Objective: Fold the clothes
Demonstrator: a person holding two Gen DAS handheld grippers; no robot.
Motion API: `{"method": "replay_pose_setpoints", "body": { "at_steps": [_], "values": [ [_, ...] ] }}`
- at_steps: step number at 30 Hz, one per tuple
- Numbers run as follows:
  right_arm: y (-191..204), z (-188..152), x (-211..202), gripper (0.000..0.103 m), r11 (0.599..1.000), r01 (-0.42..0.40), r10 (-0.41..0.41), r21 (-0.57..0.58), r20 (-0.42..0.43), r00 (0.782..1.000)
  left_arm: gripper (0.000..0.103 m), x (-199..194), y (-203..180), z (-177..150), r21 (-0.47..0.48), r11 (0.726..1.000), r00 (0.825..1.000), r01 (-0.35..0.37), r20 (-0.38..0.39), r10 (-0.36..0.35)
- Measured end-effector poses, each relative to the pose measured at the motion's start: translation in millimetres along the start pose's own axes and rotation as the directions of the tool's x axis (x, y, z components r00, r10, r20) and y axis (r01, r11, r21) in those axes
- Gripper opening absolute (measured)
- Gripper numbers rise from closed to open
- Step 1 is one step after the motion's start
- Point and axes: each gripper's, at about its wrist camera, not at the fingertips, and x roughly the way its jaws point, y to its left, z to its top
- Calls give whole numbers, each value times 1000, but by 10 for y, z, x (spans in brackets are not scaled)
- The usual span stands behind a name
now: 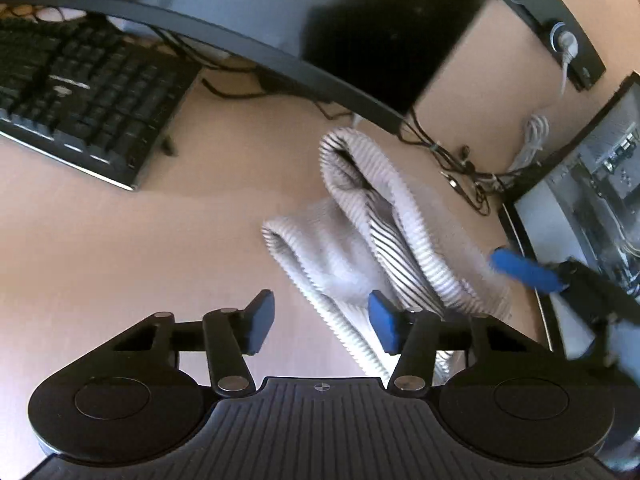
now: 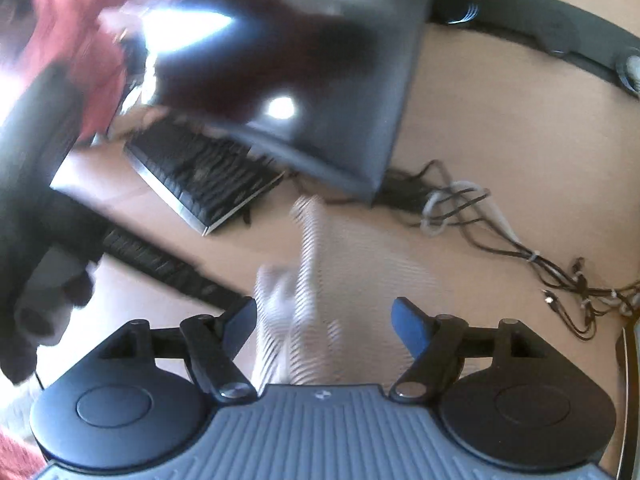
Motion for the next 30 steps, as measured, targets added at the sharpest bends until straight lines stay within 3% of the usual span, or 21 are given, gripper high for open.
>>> {"method": "replay_pose_setpoints", "body": {
  "at_steps": [3, 6, 10, 14, 18, 22, 30],
  "values": [
    [147, -50, 140, 75, 991, 90, -91, -97, -7, 996, 49, 7, -92, -8, 46, 999, 1000, 5, 0, -5],
    [116, -118, 360, 75, 985, 144, -151, -100, -63, 987, 46, -40, -121, 7, 86, 996, 1000, 2, 4, -3],
    [23, -104, 252, 75, 992, 110, -114, -64, -60, 992, 45, -101, -160, 28, 138, 990, 1000, -2, 11, 0],
    [-132, 18, 143, 74, 996, 71, -74, -48, -53, 996, 49, -414, -169, 339, 245, 968, 994, -58, 100, 34],
    [-200, 110, 262, 70, 996, 85, -85, -12, -36, 996, 51, -410, -126, 569, 214, 971, 991, -110, 103, 89],
    [-171, 92, 320, 70, 999, 46, -45, 15, -38, 998, 55, -433, -81, 564, 205, 969, 987, -139, 111, 118],
    [-121, -24, 339, 74, 999, 48, -49, -9, -69, 996, 57, -372, 48, 545, 146, 979, 986, -145, 100, 131]
  ]
}}
